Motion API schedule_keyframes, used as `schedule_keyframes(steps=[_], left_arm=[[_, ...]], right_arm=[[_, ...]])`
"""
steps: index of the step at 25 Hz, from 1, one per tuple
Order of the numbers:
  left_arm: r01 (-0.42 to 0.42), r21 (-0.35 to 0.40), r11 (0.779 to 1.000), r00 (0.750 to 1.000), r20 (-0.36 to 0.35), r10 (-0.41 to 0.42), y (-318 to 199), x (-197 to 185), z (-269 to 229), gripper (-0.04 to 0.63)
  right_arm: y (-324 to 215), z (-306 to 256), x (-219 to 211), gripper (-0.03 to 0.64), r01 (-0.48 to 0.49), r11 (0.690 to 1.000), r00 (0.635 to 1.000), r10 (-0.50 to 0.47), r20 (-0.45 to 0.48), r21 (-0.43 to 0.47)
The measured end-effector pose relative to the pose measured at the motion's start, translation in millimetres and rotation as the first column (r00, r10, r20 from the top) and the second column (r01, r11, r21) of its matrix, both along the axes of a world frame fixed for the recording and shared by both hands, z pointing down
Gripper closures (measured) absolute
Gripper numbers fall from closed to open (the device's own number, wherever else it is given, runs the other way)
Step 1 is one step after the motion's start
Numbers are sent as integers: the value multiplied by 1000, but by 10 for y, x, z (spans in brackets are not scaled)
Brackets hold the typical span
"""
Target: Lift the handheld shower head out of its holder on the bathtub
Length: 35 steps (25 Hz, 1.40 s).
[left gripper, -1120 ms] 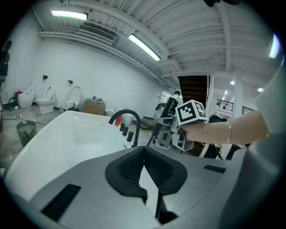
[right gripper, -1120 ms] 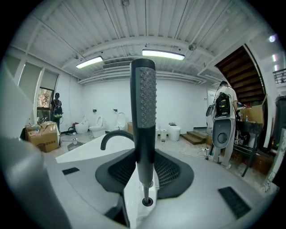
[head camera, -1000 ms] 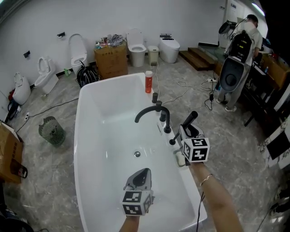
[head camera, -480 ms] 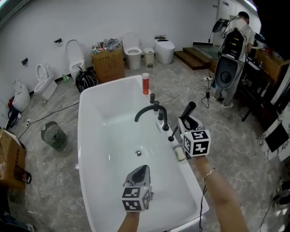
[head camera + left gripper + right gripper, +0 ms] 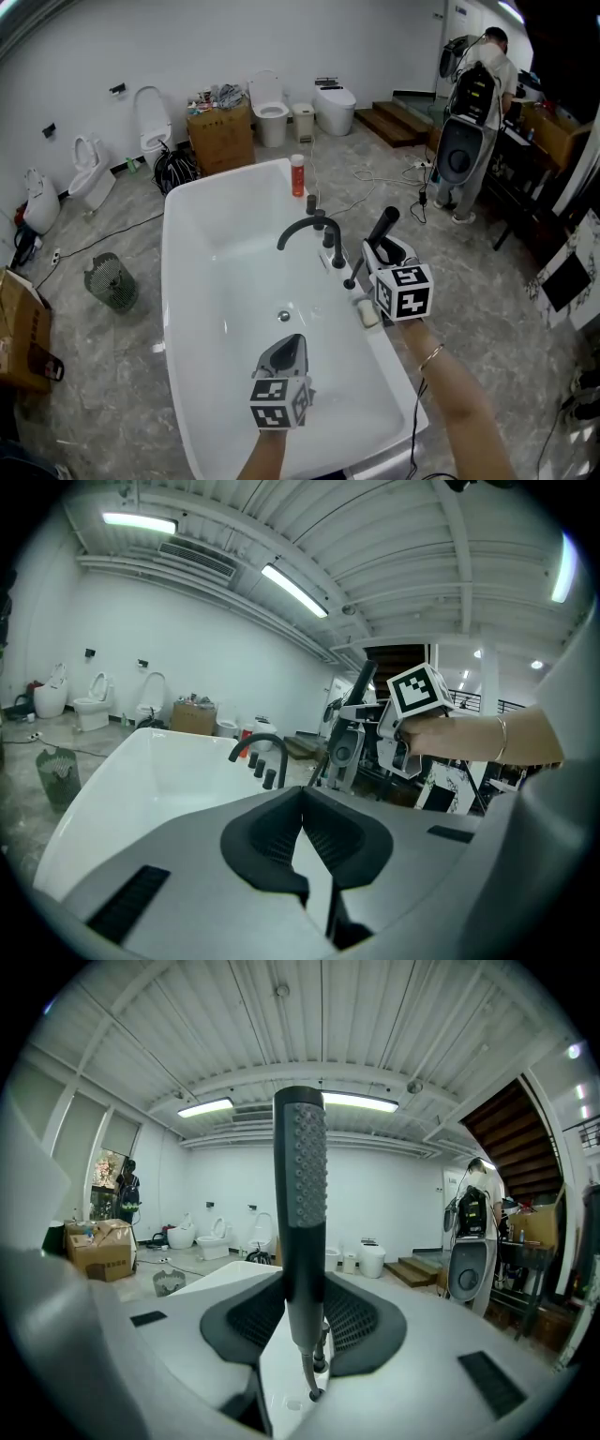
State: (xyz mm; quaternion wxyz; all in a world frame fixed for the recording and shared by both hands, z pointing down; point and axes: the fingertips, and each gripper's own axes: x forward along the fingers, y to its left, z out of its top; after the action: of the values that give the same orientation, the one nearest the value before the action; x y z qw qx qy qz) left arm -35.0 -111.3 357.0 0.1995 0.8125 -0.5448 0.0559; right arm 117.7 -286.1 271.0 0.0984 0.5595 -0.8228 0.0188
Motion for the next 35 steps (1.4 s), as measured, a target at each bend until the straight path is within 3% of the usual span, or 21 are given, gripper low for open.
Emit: schedule_keyframes(steps=[11, 35], left_arm=[[-3, 33, 999, 1000, -2, 3, 240, -72, -239, 575], [24, 39, 999, 1000, 8, -24, 402, -228, -357, 575]], right_arm=[[308, -237, -107, 486, 14, 1000, 999, -13, -33, 13], [347, -303, -151, 488, 7, 1000, 999, -8, -34, -7]])
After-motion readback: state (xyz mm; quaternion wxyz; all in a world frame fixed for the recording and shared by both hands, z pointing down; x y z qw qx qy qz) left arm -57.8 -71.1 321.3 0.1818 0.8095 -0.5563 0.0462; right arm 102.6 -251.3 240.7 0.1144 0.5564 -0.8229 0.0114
